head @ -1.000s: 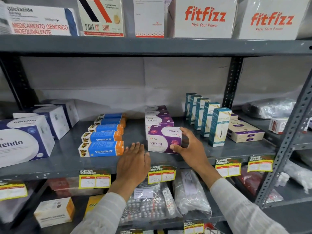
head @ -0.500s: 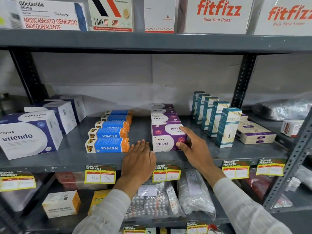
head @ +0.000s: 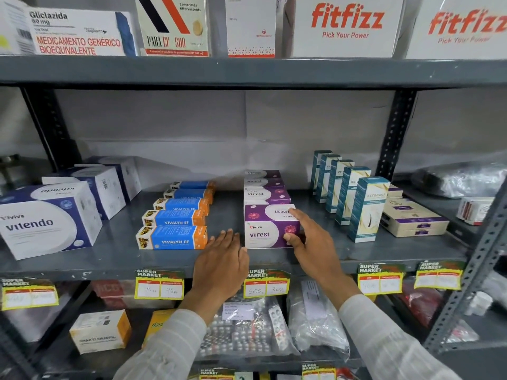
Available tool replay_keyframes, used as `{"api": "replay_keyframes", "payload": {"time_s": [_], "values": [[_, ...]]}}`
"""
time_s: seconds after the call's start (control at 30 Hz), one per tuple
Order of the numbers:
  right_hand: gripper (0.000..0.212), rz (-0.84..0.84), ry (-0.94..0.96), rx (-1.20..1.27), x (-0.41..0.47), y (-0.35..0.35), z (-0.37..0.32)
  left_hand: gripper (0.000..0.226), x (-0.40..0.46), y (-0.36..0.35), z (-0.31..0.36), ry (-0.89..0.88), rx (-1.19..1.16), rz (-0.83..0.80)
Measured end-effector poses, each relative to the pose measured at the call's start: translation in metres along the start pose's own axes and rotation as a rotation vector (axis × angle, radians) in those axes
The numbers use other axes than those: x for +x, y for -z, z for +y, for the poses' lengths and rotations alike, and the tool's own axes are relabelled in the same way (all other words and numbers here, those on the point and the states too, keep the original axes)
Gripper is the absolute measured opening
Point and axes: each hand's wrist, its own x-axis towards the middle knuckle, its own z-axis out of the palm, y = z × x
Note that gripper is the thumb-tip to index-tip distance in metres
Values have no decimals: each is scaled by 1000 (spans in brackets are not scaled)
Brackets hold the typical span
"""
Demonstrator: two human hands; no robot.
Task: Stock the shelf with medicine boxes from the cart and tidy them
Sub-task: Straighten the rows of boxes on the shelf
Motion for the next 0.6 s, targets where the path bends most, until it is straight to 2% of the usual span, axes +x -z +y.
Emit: {"api": "replay_keyframes", "payload": {"time_s": [0.37, 0.6], "values": [[61, 18, -34, -46, 3, -8, -2, 61, -1, 3, 1, 4, -21, -28], [58, -35, -39, -30, 4, -2, -5, 63, -1, 4, -1, 7, -27, -16]]}}
